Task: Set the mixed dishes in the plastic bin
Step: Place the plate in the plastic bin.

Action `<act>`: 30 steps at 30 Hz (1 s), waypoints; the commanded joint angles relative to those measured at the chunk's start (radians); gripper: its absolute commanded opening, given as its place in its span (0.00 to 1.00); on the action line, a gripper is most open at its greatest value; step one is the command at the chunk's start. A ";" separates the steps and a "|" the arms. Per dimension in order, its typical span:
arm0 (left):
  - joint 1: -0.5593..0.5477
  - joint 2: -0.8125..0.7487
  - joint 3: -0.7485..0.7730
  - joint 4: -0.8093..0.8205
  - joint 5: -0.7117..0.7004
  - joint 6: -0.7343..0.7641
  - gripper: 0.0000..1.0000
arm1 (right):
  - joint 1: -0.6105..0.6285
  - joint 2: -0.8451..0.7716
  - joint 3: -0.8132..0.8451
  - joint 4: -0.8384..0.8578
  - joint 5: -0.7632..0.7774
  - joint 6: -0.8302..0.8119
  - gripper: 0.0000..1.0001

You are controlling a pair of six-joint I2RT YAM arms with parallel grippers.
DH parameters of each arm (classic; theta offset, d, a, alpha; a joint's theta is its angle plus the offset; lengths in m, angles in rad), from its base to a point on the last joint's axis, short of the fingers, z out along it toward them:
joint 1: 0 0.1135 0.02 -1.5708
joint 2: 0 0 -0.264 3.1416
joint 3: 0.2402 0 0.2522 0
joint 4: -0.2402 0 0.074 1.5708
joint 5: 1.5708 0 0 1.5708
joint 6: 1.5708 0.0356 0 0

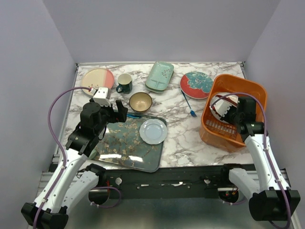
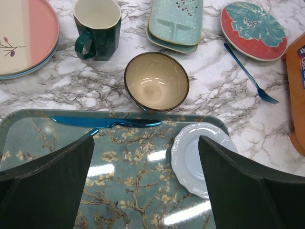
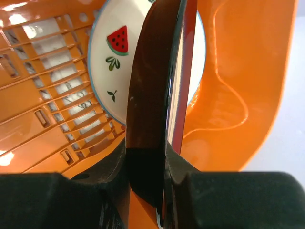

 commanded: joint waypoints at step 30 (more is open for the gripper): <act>0.032 -0.012 -0.014 0.023 0.003 0.014 0.99 | -0.135 0.158 -0.114 0.335 -0.179 -0.175 0.16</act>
